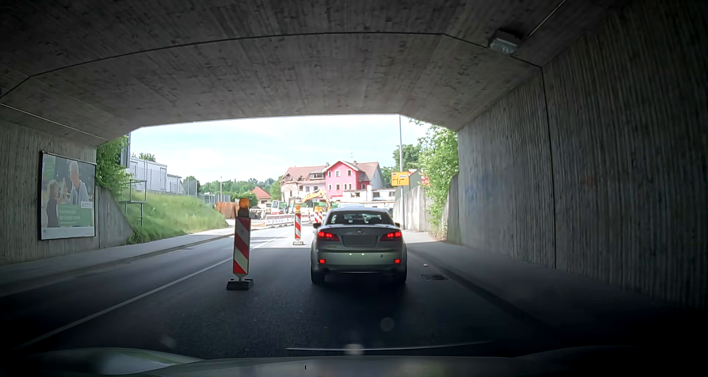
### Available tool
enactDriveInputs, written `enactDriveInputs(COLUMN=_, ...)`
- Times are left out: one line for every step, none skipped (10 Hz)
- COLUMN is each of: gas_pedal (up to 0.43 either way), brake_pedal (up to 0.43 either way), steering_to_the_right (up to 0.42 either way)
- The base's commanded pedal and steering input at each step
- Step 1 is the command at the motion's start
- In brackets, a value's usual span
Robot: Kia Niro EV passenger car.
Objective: Follow the waypoints while adhering to traffic rules and regulations
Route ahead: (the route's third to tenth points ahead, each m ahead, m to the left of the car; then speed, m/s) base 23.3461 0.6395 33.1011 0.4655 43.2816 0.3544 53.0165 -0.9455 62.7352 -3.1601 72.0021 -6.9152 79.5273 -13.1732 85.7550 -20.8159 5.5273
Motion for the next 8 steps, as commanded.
enactDriveInputs(gas_pedal=0.008, brake_pedal=0.0, steering_to_the_right=-0.007)
enactDriveInputs(gas_pedal=0.008, brake_pedal=0.0, steering_to_the_right=-0.007)
enactDriveInputs(gas_pedal=0.008, brake_pedal=0.0, steering_to_the_right=-0.006)
enactDriveInputs(gas_pedal=0.008, brake_pedal=0.0, steering_to_the_right=-0.005)
enactDriveInputs(gas_pedal=0.008, brake_pedal=0.0, steering_to_the_right=-0.005)
enactDriveInputs(gas_pedal=0.008, brake_pedal=0.0, steering_to_the_right=-0.004)
enactDriveInputs(gas_pedal=0.02, brake_pedal=0.0, steering_to_the_right=-0.004)
enactDriveInputs(gas_pedal=0.02, brake_pedal=0.0, steering_to_the_right=-0.004)
